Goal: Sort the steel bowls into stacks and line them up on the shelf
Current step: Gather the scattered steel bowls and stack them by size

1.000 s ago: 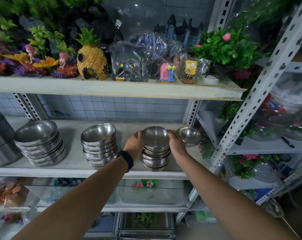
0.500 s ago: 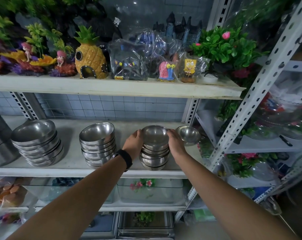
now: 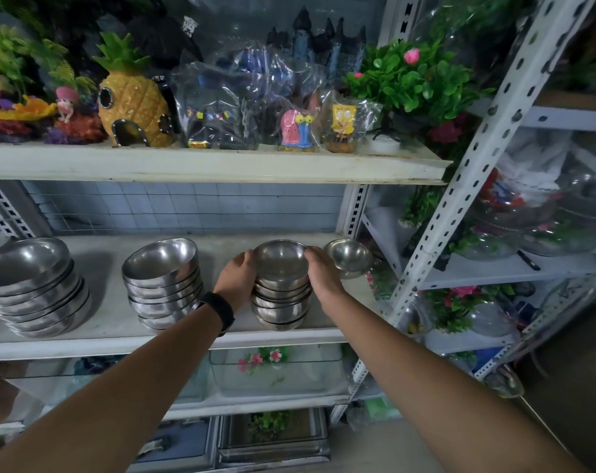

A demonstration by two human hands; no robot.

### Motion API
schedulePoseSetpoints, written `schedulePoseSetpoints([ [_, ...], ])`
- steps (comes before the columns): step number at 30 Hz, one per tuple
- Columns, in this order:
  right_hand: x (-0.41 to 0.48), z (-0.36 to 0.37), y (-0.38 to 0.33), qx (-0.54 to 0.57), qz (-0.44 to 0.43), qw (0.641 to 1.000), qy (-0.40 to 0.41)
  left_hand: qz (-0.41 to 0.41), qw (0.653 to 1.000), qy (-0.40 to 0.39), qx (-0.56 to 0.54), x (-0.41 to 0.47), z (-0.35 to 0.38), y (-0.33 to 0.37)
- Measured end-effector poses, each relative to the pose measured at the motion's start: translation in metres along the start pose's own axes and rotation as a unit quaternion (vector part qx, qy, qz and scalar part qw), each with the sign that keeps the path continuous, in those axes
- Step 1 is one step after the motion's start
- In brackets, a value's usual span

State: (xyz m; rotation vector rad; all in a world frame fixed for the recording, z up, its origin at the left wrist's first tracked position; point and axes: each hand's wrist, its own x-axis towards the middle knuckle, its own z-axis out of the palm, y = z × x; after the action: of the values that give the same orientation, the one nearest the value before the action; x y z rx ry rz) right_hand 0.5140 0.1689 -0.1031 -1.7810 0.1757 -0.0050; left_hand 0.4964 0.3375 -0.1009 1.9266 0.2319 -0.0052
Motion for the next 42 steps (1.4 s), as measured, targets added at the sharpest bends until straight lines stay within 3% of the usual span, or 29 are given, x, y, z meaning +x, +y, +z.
schedulePoseSetpoints([
  [13,0.000,-0.005,-0.005,-0.029,-0.024,0.999,-0.018,0.013,1.000,0.007,0.000,0.002,-0.001,0.000],
  [17,0.002,-0.027,-0.014,-0.167,-0.069,0.983,-0.012,0.022,1.000,-0.004,0.020,0.003,-0.004,0.000],
  [19,0.010,-0.048,-0.013,-0.321,-0.125,0.939,0.025,0.021,0.999,-0.003,0.031,0.003,-0.004,0.001],
  [22,0.026,-0.081,-0.004,-0.532,-0.168,0.829,0.032,0.011,0.999,-0.002,0.034,0.001,-0.006,0.003],
  [25,0.034,-0.107,0.002,-0.643,-0.133,0.754,0.018,0.008,0.999,0.000,0.041,-0.001,-0.007,0.006],
  [27,0.036,-0.119,0.006,-0.670,-0.100,0.735,0.027,0.012,0.999,0.002,0.046,-0.001,-0.007,0.007],
  [33,0.040,-0.123,0.019,-0.674,-0.036,0.737,0.039,0.015,0.998,0.008,0.057,0.000,-0.008,0.011],
  [42,0.050,-0.111,0.033,-0.650,-0.012,0.758,0.051,0.009,0.997,0.012,0.072,0.001,-0.008,0.013],
])
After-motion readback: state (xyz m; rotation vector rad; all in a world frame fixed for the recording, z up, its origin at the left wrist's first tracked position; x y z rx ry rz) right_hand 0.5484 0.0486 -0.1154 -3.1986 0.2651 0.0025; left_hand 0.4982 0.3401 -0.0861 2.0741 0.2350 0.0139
